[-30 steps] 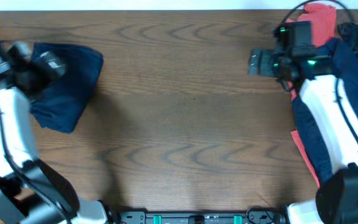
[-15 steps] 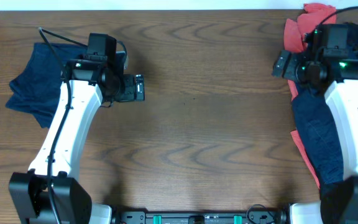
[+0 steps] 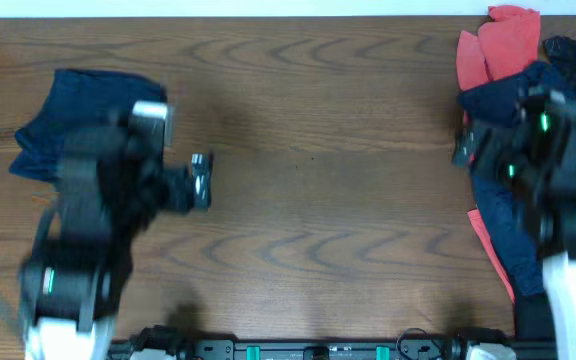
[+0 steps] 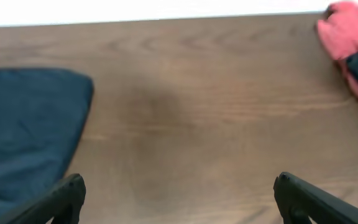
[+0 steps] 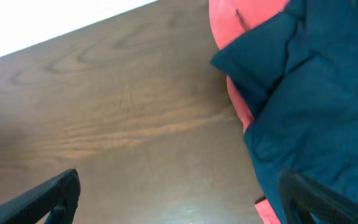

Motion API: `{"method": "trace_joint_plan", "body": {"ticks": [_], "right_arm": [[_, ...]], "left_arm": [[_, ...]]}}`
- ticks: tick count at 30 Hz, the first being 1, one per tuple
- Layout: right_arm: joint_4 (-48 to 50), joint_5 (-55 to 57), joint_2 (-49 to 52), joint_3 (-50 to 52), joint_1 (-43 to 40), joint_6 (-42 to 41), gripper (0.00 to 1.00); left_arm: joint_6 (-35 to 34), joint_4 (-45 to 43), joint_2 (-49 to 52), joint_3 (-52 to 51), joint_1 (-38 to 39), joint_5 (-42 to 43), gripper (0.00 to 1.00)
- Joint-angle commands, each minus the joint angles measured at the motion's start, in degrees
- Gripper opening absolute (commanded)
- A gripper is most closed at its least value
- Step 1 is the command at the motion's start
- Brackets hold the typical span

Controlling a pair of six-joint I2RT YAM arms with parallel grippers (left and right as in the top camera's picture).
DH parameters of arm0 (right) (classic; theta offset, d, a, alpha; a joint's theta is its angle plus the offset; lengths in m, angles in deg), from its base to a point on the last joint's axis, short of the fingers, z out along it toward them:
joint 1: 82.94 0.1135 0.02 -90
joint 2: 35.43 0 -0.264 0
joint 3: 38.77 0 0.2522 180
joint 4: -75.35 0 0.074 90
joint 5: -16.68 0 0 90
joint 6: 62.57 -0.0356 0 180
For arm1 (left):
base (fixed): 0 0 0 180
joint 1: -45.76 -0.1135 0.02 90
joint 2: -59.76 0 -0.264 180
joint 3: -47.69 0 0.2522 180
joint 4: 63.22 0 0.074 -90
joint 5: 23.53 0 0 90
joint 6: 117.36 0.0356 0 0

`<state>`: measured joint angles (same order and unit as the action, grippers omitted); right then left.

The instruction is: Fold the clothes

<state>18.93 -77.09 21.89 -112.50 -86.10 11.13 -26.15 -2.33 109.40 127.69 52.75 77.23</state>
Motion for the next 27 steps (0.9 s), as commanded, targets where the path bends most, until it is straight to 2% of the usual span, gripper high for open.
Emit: {"method": "trace_joint_plan", "body": {"ticks": [1, 5, 9, 22, 27], "right_arm": [[2.5, 0.6, -10.4, 8.5, -0.2, 0.5, 0.99], [3.4, 1.0, -20.5, 15.8, -0.2, 0.5, 0.99], [2.1, 0.2, -25.6, 19.4, -0.2, 0.5, 0.99], [-7.0, -0.1, -26.1, 19.7, -0.2, 0.5, 0.99], [-12.3, 3.4, -26.1, 19.7, -0.2, 2.2, 0.99]], "left_arm": [[1.5, -1.5, -9.1, -7.5, 0.2, 0.5, 0.98], [1.5, -4.3, -18.8, -13.1, 0.2, 0.6, 0.98], [1.6, -3.0, -23.1, -13.9, 0.2, 0.6, 0.98], [1.6, 3.0, -23.8, -13.9, 0.2, 0.6, 0.98], [1.6, 3.6, -23.8, -13.9, 0.2, 0.6, 0.98]]}}
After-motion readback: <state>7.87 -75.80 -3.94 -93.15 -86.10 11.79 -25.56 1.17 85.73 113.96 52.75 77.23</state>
